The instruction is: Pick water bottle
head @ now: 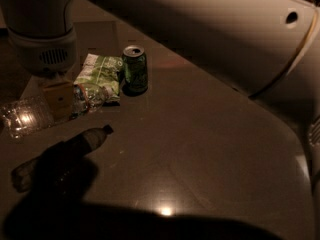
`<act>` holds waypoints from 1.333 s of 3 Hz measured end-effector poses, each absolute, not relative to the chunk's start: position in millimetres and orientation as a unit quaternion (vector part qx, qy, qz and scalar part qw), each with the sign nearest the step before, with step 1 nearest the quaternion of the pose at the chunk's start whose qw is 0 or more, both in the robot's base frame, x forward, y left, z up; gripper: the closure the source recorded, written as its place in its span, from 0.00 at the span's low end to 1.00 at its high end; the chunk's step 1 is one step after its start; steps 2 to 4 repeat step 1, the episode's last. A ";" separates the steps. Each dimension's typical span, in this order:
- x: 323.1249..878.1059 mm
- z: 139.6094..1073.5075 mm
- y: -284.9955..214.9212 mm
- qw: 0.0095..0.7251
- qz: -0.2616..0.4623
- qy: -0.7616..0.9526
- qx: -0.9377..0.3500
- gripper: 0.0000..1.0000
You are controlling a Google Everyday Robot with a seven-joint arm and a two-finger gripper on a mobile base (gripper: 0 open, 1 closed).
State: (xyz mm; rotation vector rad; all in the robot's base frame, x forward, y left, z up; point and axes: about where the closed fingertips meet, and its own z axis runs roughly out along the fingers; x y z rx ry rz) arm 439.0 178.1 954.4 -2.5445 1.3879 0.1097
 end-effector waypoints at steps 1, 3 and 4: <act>439.1 954.7 178.6 0.121 0.037 0.475 -0.871 1.00; 439.1 954.7 178.6 0.121 0.037 0.475 -0.871 1.00; 439.1 954.7 178.6 0.121 0.037 0.475 -0.871 1.00</act>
Offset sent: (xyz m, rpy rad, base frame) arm 0.0000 0.0000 0.0000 0.0000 0.0000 0.0000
